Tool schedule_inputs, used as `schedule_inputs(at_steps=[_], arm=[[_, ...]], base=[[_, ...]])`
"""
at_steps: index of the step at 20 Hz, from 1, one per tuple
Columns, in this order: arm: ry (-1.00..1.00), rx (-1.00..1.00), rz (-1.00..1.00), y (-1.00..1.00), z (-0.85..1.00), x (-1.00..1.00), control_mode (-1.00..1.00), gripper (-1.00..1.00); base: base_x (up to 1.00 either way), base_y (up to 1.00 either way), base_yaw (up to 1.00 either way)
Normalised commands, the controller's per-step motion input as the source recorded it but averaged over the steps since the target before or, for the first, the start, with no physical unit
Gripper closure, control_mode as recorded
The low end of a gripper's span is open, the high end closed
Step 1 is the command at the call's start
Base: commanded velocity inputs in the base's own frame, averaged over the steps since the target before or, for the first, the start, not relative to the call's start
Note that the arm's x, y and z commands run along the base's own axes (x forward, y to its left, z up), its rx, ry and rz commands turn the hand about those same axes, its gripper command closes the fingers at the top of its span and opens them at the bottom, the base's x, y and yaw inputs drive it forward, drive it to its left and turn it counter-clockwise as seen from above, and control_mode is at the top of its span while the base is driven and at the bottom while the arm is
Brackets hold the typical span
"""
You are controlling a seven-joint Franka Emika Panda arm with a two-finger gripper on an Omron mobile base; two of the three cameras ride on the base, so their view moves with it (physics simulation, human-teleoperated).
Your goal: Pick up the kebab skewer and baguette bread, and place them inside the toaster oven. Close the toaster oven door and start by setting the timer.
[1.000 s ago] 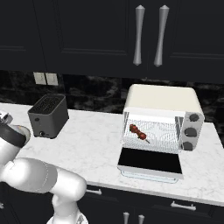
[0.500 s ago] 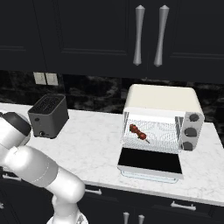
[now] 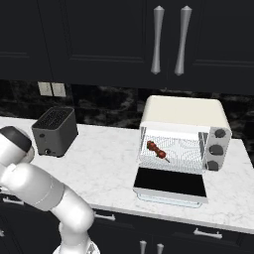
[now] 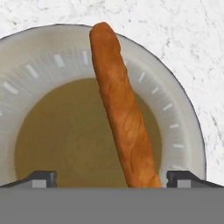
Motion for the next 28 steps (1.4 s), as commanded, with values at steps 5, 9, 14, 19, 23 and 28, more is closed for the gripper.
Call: schedule_inputs(at_steps=[5,9,14,19,23,28], arm=[[0.0,0.03,0.0,0.03,-0.25,0.12,-1.0,-1.0],[0.0,0.03,0.0,0.0,-0.03,0.04,-1.0,-1.0],[0.0,0.01,0.0,0.0,0.0,0.03,-1.0,-1.0],[0.0,0.0,0.01,0.02,-0.15,0.03,-1.0,-1.0],[0.0,0.0,0.01,0.01,-0.08,0.17,-1.0,-1.0],[0.0,0.0,0.01,0.0,0.0,0.18,-1.0,-1.0]], base=[[0.0,0.0,0.0],[0.0,0.0,0.0],[0.0,0.0,0.0],[0.0,0.0,0.0],[0.0,0.0,0.0],[0.0,0.0,0.0]])
